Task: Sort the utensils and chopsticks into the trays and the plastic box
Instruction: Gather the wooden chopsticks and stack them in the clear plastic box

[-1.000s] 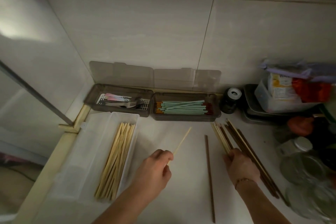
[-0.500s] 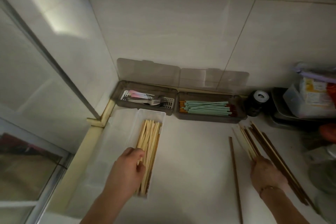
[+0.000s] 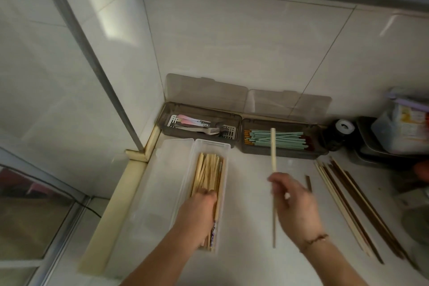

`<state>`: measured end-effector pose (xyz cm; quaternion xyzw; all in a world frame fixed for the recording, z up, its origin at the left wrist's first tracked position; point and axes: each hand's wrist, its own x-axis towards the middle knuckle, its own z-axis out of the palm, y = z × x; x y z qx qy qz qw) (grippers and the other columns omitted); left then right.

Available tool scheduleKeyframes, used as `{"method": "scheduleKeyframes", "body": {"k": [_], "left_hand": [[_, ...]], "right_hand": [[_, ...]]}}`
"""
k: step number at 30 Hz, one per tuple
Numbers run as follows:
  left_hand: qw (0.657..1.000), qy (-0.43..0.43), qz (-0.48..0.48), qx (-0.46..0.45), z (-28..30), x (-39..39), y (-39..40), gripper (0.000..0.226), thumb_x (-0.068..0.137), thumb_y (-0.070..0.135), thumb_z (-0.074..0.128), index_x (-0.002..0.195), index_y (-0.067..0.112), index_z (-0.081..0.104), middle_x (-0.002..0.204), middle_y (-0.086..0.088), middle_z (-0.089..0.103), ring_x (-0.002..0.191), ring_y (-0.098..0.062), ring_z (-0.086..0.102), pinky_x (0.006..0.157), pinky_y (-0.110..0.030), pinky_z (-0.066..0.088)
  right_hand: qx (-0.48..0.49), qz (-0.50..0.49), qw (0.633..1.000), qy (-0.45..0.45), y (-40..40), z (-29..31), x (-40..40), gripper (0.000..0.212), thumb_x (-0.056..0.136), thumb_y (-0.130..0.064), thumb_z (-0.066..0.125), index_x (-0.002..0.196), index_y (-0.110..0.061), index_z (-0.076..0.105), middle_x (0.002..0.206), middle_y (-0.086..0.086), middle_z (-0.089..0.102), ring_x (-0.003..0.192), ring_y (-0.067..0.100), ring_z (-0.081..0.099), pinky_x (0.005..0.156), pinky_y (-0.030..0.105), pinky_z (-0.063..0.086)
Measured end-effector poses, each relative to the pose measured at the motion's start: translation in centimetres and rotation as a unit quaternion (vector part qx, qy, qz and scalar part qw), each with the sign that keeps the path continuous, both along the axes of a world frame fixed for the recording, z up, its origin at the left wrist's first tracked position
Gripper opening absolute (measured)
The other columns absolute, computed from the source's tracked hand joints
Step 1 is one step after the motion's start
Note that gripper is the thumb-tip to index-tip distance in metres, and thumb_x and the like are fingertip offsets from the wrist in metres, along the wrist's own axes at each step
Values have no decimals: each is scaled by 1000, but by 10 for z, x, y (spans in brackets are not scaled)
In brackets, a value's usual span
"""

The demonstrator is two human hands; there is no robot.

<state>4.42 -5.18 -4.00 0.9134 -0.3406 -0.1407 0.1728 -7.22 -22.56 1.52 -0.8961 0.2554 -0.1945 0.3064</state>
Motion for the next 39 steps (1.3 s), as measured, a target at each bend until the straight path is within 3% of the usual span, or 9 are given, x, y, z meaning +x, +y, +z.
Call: {"method": "scheduleKeyframes", "body": {"k": [9,13,16,20,23,26,30,35,39], "left_hand": [[983,-104,-43,-147,9,4,53,36,47,-6,71,72,19,67,89,6,60,90,-18,59,78,-36,53],[981,-55,34,-181,-4,0,65,36,57,-3,71,84,20,67,114,3,58,111,-20,53,88,-38,51],[976,-3,72,-208,-12,-7,66,42,69,-2,68,103,22,65,138,4,46,122,-3,43,88,-12,44],[971,28,107,-211,-13,-8,64,41,79,-2,61,110,23,63,145,9,38,115,20,30,79,7,27],[967,29,115,-226,-14,-7,65,43,80,-9,57,108,22,63,143,10,41,126,13,33,90,6,24],[965,31,109,-234,-16,-10,66,46,80,-11,55,103,28,61,143,13,43,132,0,37,96,4,21],[961,41,97,-255,-18,-24,60,54,77,-13,55,98,37,59,141,20,40,133,4,35,100,-6,27],[951,64,125,-275,-18,-38,47,62,75,-19,53,96,38,60,136,21,38,131,2,36,99,-4,27],[945,84,134,-286,-18,-45,39,62,74,-22,50,97,33,63,134,19,39,131,1,36,103,-13,26]], "right_hand": [[-176,153,967,102,72,-33,71,10,81,-29,60,86,-31,69,73,-10,66,92,16,61,94,46,44],[-250,199,919,233,71,-44,81,22,84,-38,54,102,-33,66,91,-11,71,119,19,49,111,63,8],[-277,226,867,347,74,-45,87,35,90,-47,40,115,-33,60,108,-11,67,135,23,27,101,67,-21],[-301,234,821,424,82,-45,92,32,88,-46,49,110,-27,60,112,-6,63,139,29,12,92,71,-27],[-292,232,840,395,80,-48,88,36,89,-47,46,116,-26,57,116,-5,62,140,29,11,95,69,-25],[-216,238,912,257,69,-52,67,39,92,-47,40,123,-29,55,125,-7,60,143,24,16,109,56,-18],[-166,105,980,14,15,-63,9,29,88,-36,56,115,-26,63,128,-7,58,135,23,37,112,48,28],[-74,-236,938,243,-96,-79,-69,28,87,-36,56,115,-30,56,118,-1,58,114,21,49,84,39,50],[-29,-283,898,335,-128,-94,-97,35,92,-43,48,123,-27,53,121,3,54,119,27,44,88,44,49]]}}
